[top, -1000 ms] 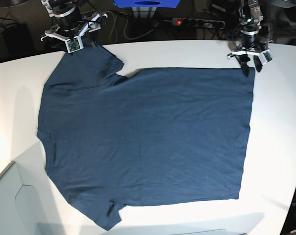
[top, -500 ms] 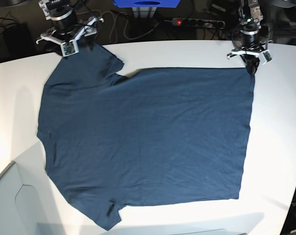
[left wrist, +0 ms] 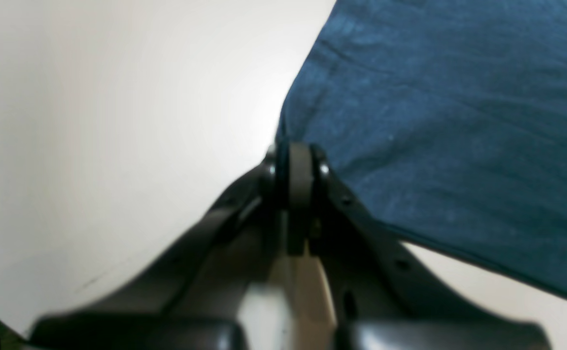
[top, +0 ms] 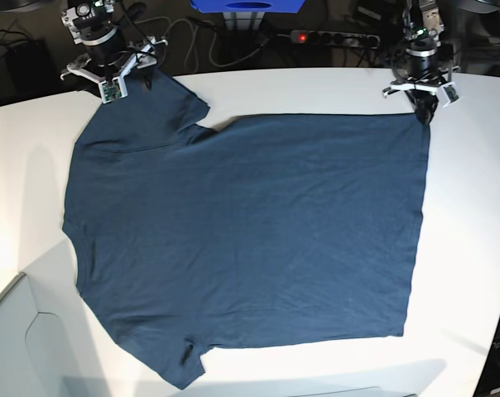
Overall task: Fold the T-shirt properly
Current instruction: 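Close both grippers on the shoulder corners of the shirt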
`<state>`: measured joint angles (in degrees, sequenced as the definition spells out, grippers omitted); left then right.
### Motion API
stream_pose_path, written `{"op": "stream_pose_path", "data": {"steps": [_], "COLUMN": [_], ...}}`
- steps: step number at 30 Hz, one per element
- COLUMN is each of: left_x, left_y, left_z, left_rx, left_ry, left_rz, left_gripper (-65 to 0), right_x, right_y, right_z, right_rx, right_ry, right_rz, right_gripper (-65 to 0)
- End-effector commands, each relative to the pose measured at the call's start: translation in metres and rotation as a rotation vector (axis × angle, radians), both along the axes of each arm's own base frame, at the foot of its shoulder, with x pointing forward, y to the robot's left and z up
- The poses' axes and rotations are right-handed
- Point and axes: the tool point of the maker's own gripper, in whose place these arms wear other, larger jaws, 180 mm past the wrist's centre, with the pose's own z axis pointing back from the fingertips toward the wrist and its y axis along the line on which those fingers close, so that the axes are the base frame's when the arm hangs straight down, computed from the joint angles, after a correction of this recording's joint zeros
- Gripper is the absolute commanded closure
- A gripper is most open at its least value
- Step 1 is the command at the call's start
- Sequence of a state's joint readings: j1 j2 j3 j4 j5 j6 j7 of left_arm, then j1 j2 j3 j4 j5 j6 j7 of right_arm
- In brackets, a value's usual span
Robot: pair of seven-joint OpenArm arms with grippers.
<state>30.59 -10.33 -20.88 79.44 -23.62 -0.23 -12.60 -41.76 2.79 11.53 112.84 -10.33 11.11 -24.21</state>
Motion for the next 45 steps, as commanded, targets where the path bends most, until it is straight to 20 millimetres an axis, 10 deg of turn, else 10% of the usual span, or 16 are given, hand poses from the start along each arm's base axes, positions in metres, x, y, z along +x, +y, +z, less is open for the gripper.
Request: {"op": "stream_pose_path", "data": {"steps": [1, 23, 36, 45], "left_x": [0.000, -0.004, -0.007, -0.012], "left_y": [0.003, 0.003, 0.005, 0.005], "left_z": [0.006, 0.004, 0.004, 0.004], "left_rx": [0.014, 0.013, 0.017, 0.021], "left_ry": [-0.011, -0.001, 0.004, 0.011], "left_rz": [-0.003, -0.004, 0.001, 0.001], "left_gripper": [0.0, 0.0, 0.0, 0.0], "right_x": [0.004, -0.005, -0.004, 0.017], "right_y": [-0.002, -0.011, -0.015, -0.014], "right_z": [0.003, -0.039, -0.037, -0.002], "right_rx": [0.002, 0.017, 0.002, -0.022], "right_ry": [-0.026, 0.071, 0.066, -0.037], "right_rz": [0.007, -0.038, -0.025, 0.007], "right_gripper": [-42.6, -41.8, -0.2, -0.1]}}
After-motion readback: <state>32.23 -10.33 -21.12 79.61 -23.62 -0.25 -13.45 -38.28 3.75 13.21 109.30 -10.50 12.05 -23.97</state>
